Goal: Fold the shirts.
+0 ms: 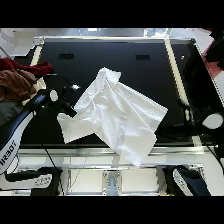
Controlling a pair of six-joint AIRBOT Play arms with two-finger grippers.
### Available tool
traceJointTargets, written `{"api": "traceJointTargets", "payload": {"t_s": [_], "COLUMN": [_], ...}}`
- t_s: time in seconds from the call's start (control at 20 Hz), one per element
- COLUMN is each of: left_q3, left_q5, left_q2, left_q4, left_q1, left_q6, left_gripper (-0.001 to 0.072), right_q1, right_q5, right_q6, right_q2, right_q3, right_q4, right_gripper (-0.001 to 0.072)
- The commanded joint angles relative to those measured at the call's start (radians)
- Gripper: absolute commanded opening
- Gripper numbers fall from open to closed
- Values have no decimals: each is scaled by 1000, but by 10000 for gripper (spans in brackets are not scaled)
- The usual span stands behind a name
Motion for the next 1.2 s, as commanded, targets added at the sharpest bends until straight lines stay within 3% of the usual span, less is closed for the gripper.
{"api": "traceJointTargets", "payload": {"t_s": [0.0, 0.15, 0.25, 0.4, 0.6, 0.8, 1.05, 1.1, 1.15], "left_q3": [37, 43, 43, 43, 43, 43, 43, 43, 43], "left_q5": [2, -11, -14, -15, -15, -15, -15, -15, -15], "left_q2": [-2, 0, 1, 1, 1, 1, 1, 1, 1], "left_q4": [14, 14, 14, 14, 14, 14, 14, 14, 14], "left_q1": [0, 0, 0, 0, 0, 0, 0, 0, 0], "left_q6": [-29, -44, -44, -44, -44, -44, -44, -44, -44], "left_gripper": [10, 10, 10, 10, 10, 10, 10, 10, 10], "right_q1": [6, 6, 6, 6, 6, 6, 6, 6, 6], "right_q5": [5, 123, 140, -30, -323, -357, -434, -447, -448], "right_q6": [34, 65, 71, 55, 57, 38, -78, -118, -159], "right_q2": [6, 6, 6, 6, -9, -165, -299, -299, -299], "right_q3": [-216, -215, -214, -211, -208, -208, -208, -204, -192], "right_q4": [232, 239, 148, -32, -29, -13, 137, 175, 199], "right_gripper": [450, 450, 450, 450, 446, 447, 443, 314, 110]}}
